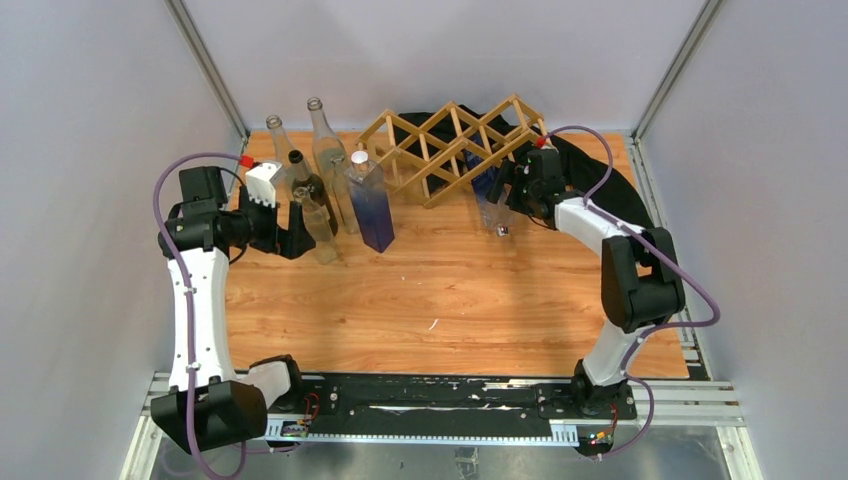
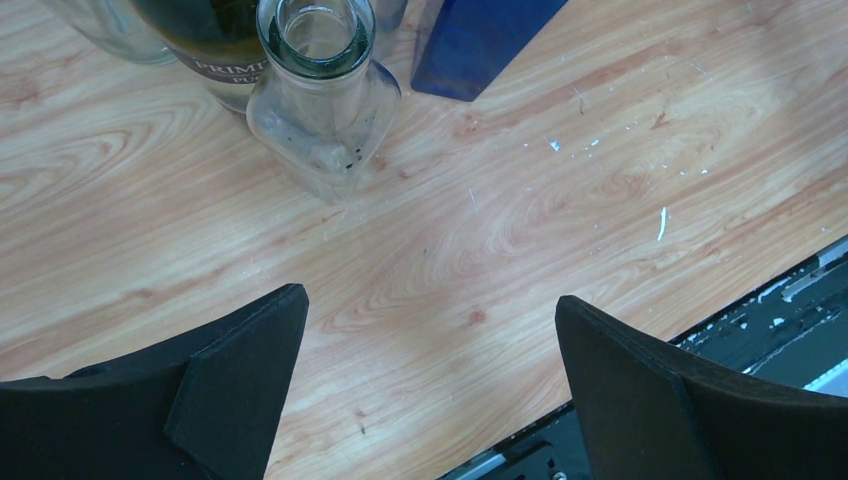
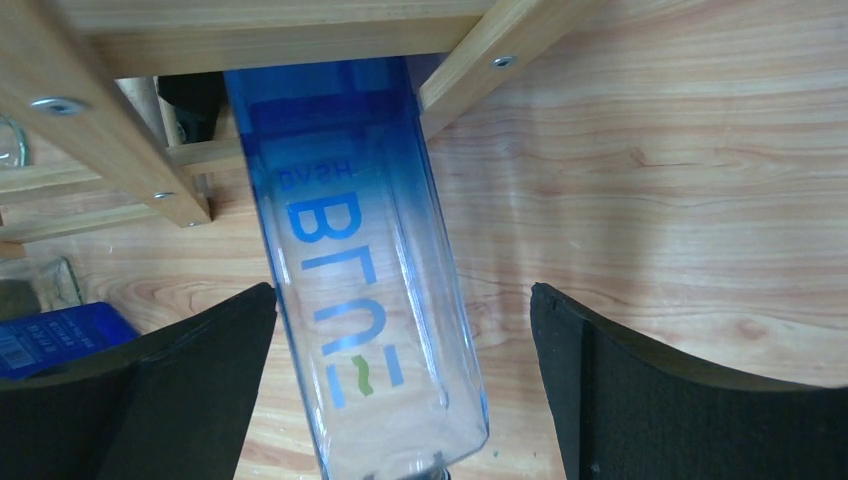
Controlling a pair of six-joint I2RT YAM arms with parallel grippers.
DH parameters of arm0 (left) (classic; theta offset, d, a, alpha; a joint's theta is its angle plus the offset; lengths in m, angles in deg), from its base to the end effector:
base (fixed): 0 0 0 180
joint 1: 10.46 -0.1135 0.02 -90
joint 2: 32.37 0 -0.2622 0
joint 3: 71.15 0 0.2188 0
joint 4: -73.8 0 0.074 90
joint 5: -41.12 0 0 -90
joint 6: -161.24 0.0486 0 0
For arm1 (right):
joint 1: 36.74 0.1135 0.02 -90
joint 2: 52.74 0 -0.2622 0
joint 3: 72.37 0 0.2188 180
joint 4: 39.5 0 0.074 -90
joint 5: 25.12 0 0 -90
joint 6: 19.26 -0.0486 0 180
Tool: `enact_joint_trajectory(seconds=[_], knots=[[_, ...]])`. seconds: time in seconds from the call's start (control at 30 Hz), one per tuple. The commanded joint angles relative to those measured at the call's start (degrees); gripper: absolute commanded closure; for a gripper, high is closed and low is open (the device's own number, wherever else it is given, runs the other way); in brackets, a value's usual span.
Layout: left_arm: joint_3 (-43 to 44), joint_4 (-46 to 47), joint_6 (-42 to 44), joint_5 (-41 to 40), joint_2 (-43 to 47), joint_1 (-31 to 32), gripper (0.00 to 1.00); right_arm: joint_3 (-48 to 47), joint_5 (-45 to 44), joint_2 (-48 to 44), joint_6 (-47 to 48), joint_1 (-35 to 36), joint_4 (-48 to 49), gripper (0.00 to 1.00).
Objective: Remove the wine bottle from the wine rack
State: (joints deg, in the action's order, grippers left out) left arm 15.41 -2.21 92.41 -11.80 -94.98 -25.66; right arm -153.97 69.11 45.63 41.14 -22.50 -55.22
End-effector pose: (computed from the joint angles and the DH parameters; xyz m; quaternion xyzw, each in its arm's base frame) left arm 0.1705 0.0159 0.3462 0.1499 0.8900 -0.1895 0.3867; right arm 0.3587 0.0947 0.2440 0.0995 0.8706 0.2095 0.4339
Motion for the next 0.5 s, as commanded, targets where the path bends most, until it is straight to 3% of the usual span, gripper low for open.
enact_joint_trajectory(seconds=[0.0, 0.23, 0.47], knots=[[-0.5, 0.1, 1.5, 1.1, 1.1, -0.3, 0.0, -0.6, 2.0, 4.0, -1.0, -1.1, 3.8, 0.0], [-0.1, 0.0, 1.8, 1.1, 1.7, -0.3, 0.0, 0.1, 3.3, 8.1, -1.7, -1.1, 6.3, 0.01], [0.3, 0.0, 1.4, 1.2, 1.8, -0.3, 0.0, 4.0, 7.4, 6.6, -2.6, -1.1, 12.7, 0.19]])
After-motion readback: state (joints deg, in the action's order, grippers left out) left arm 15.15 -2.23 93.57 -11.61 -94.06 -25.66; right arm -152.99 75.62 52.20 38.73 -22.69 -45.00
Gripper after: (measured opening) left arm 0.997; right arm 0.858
